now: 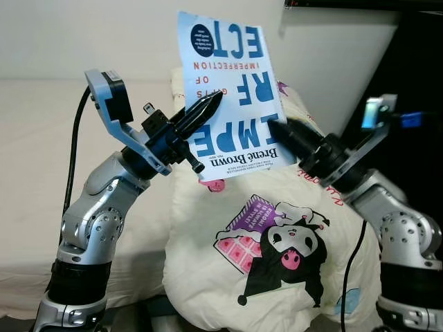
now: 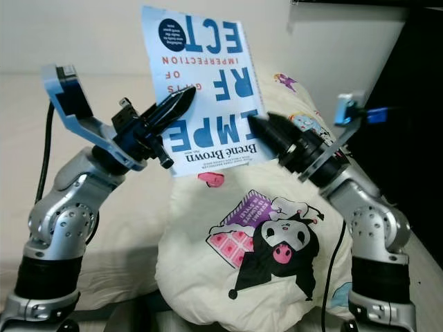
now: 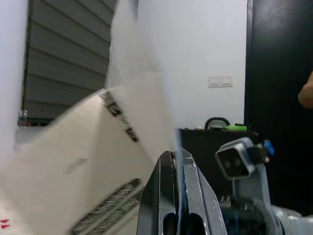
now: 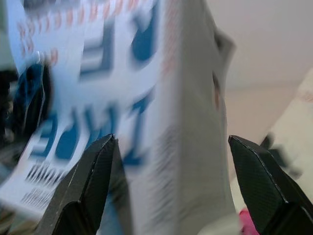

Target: Clean up the room

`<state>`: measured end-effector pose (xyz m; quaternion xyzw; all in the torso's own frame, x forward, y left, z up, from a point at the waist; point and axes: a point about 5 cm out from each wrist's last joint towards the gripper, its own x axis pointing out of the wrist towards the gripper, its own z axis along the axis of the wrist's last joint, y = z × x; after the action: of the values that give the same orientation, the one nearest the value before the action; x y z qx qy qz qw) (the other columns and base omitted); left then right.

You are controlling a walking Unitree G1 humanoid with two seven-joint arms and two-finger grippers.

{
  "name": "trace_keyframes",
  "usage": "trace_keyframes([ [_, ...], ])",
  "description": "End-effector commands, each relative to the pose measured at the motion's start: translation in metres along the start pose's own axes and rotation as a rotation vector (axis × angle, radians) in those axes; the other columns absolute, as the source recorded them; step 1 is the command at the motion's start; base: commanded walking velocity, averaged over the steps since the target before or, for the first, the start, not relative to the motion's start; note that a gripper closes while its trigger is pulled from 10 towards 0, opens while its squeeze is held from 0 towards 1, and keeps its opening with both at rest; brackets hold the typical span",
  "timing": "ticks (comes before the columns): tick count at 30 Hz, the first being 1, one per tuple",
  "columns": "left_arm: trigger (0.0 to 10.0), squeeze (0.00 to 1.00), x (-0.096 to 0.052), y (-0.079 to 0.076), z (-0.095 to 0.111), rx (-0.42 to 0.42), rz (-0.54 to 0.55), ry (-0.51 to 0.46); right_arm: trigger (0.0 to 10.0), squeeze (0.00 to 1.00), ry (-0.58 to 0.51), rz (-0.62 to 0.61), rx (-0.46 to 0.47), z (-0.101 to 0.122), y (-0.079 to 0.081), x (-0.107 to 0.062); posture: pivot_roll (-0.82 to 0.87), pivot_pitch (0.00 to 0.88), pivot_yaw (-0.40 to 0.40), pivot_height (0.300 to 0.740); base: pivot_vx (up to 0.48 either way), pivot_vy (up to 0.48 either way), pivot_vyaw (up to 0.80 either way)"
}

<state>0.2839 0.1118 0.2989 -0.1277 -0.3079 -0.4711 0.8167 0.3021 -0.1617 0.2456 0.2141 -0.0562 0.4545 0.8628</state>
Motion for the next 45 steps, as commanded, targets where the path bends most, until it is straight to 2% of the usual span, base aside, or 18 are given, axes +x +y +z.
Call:
trace_keyframes([
  [1,10.0,0.00,0.005,-0.008,0.008,0.007,-0.043,-0.049,10.0,0.00,0.056,0.010,-0.005,-0.007,0.003,0.001,0.01,0.025,-0.062,0.492,0.000,0.000,0.00],
  [5,10.0,0.00,0.007,-0.010,0.008,0.005,-0.050,-0.053,10.0,0.00,0.135,0.006,0.026,-0.020,0.005,-0.002,0.00,0.025,-0.063,0.492,0.000,0.000,0.00],
  [7,10.0,0.00,0.007,-0.011,0.009,0.003,-0.052,-0.054,10.0,0.00,0.139,0.004,0.028,-0.021,0.005,-0.003,0.00,0.027,-0.061,0.492,0.000,0.000,0.00],
  [16,10.0,0.00,0.009,-0.013,0.008,-0.007,-0.064,-0.058,10.0,0.00,0.054,0.030,0.023,-0.010,0.008,-0.003,0.00,0.028,-0.061,0.492,0.000,0.000,0.00],
  [22,10.0,0.00,0.007,-0.014,0.004,-0.018,-0.061,-0.052,10.0,0.00,-0.004,0.087,-0.001,0.001,0.015,-0.004,0.00,0.029,-0.062,0.492,0.000,0.000,0.00],
  [32,10.0,0.00,0.007,-0.014,0.003,-0.029,-0.065,-0.052,10.0,0.00,0.004,0.105,-0.026,0.002,0.017,-0.004,0.00,0.029,-0.062,0.492,0.000,0.000,0.00],
  [36,10.0,0.00,0.012,-0.018,0.012,-0.075,-0.089,-0.124,10.0,0.00,0.021,0.075,-0.041,-0.001,0.013,-0.001,0.00,0.028,-0.064,0.492,0.000,0.000,0.00],
  [41,10.0,0.00,0.018,-0.021,0.020,-0.140,-0.108,-0.201,10.0,0.00,-0.024,0.094,-0.026,0.001,0.014,0.004,0.00,0.025,-0.066,0.492,0.000,0.000,0.00],
  [42,10.0,0.00,0.018,-0.022,0.019,-0.144,-0.109,-0.201,4.2,0.00,-0.035,0.099,-0.023,0.002,0.014,0.005,0.00,0.025,-0.066,0.492,0.000,0.000,0.00],
  [43,10.0,0.00,0.018,-0.022,0.019,-0.144,-0.109,-0.201,4.2,0.00,-0.035,0.099,-0.023,0.002,0.014,0.005,0.00,0.025,-0.066,0.492,0.000,0.000,0.00],
  [44,10.0,0.00,0.018,-0.023,0.018,-0.145,-0.109,-0.200,0.0,0.00,-0.048,0.110,-0.014,0.003,0.015,0.005,0.00,0.025,-0.066,0.492,0.000,0.000,0.00],
  [45,10.0,0.00,0.018,-0.024,0.015,-0.152,-0.109,-0.196,0.0,0.00,-0.073,0.148,-0.008,0.005,0.019,0.005,0.00,0.025,-0.065,0.492,0.000,0.000,0.00],
])
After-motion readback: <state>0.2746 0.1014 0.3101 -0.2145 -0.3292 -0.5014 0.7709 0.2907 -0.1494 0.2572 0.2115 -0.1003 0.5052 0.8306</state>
